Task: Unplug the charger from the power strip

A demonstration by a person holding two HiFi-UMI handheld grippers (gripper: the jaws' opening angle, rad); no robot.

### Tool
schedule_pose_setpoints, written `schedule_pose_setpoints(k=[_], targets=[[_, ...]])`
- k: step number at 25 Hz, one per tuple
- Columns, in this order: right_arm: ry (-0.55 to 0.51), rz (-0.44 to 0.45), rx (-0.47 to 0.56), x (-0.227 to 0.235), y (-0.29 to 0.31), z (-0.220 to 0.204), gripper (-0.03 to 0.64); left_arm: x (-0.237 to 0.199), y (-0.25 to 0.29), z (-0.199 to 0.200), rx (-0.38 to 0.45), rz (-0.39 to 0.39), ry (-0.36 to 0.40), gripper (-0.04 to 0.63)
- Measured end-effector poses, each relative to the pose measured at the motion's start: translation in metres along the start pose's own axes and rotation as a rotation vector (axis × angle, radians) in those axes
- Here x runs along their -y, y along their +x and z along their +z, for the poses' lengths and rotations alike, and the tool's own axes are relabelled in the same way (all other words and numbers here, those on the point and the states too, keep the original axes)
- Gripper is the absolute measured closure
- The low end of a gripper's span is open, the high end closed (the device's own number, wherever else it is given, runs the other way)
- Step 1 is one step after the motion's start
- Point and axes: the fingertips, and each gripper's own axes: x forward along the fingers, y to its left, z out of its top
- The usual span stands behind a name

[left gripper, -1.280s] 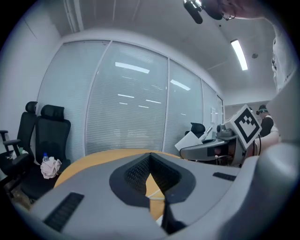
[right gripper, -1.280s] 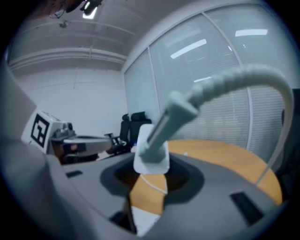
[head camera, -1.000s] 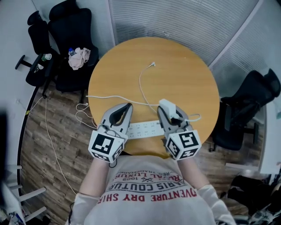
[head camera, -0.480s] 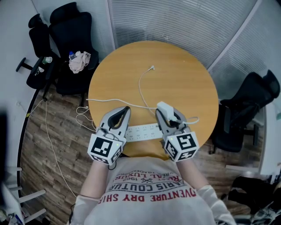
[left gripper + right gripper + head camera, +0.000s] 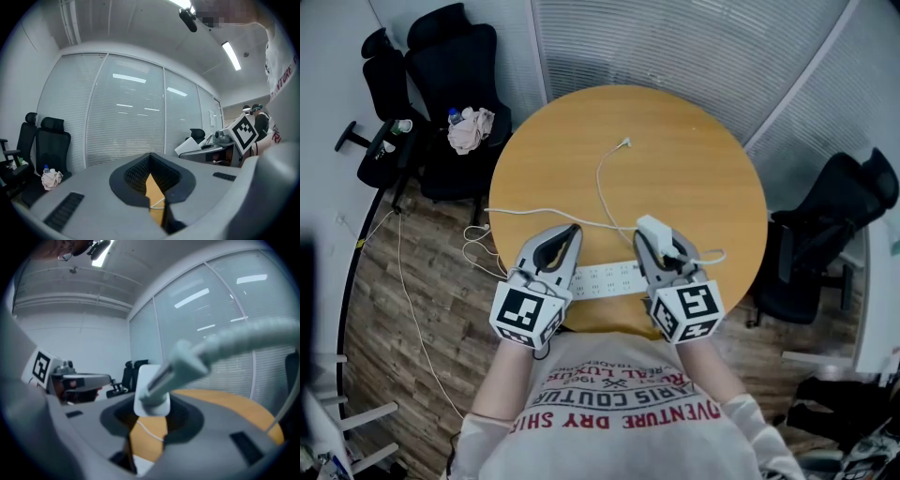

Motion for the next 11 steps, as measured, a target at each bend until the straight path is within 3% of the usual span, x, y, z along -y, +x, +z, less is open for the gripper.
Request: schedule_pose_setpoints(k=[11], targets=[[-0.011, 0.011, -0.006, -0.0022, 0.0032, -0.0033, 0.462, 0.0013, 0.0043, -0.0021, -0.012, 0.003, 0.021, 0.561]])
